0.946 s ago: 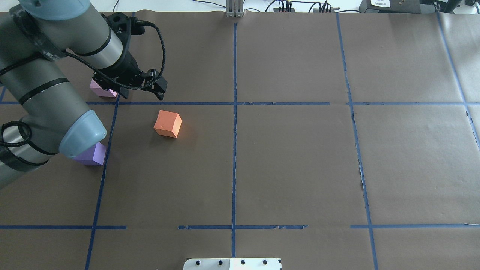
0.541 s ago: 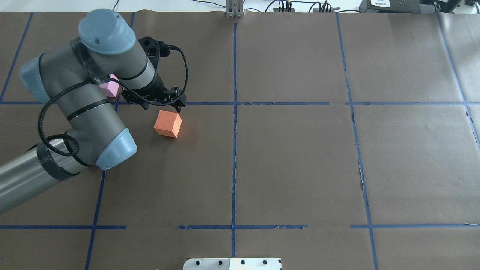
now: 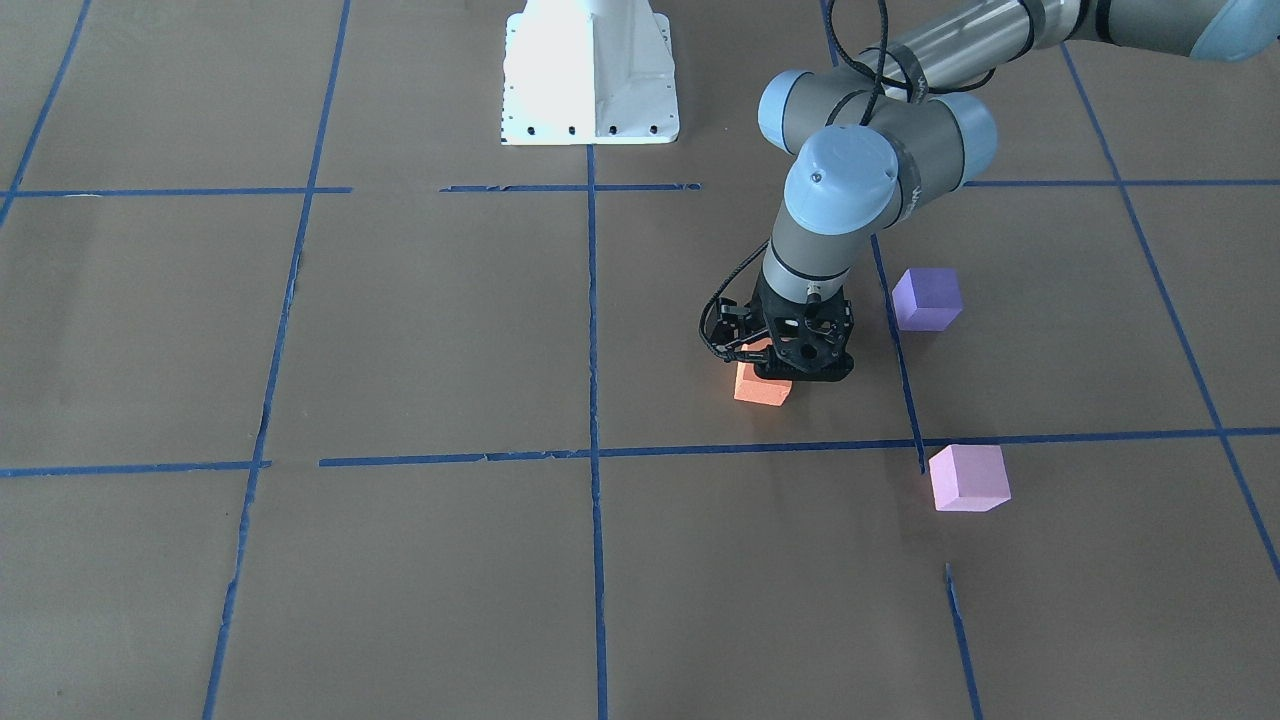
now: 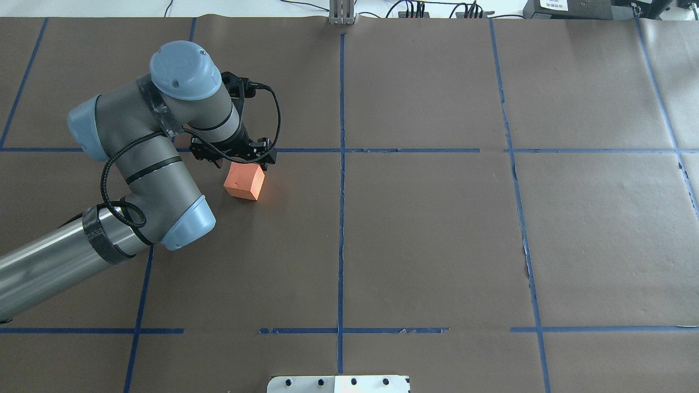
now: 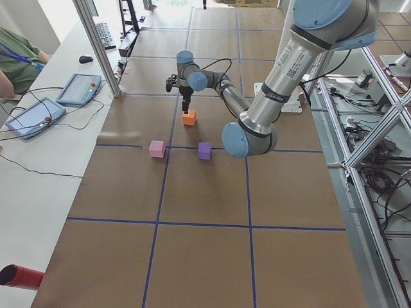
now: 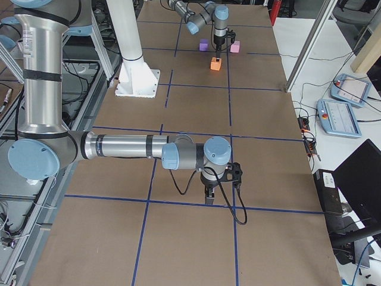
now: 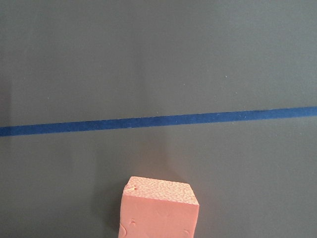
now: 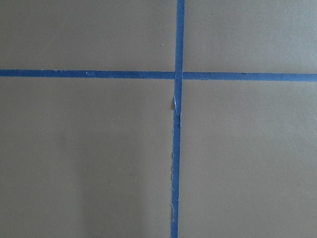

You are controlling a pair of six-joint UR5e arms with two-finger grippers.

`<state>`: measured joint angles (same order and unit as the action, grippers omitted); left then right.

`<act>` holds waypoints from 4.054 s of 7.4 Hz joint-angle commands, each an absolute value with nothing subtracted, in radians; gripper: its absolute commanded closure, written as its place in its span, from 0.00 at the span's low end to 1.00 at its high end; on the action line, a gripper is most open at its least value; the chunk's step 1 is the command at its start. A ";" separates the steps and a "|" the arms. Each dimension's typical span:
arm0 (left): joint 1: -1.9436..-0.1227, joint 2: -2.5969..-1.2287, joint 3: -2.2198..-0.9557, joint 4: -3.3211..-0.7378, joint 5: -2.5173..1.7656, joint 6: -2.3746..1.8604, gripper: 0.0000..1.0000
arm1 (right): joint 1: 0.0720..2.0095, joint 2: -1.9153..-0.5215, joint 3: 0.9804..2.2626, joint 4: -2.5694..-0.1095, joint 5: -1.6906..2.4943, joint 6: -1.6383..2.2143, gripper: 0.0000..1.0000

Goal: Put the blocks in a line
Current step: 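Move the left gripper past the pink cube down over the orange cube, then lower the left gripper and close it on the orange cube, then carry the orange cube with the left gripper toward the pink cube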

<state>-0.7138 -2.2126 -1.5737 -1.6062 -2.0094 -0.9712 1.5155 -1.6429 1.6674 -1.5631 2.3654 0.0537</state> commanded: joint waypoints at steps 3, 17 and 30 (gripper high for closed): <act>-0.713 -2.206 -1.529 -1.654 -1.980 -0.965 0.00 | 1.516 -1.643 1.667 -1.563 2.365 0.054 0.00; -0.667 -2.169 -1.508 -1.741 -1.988 -0.979 0.96 | 1.516 -1.643 1.667 -1.563 2.365 0.054 0.00; -0.881 -1.878 -1.643 -1.763 -2.091 -0.847 1.00 | 1.514 -1.643 1.667 -1.563 2.365 0.054 0.00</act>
<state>-0.8806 -1.8891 -1.6674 -1.7314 -2.0868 -0.8481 1.5148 -1.6429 1.6674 -1.5631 2.3654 0.0537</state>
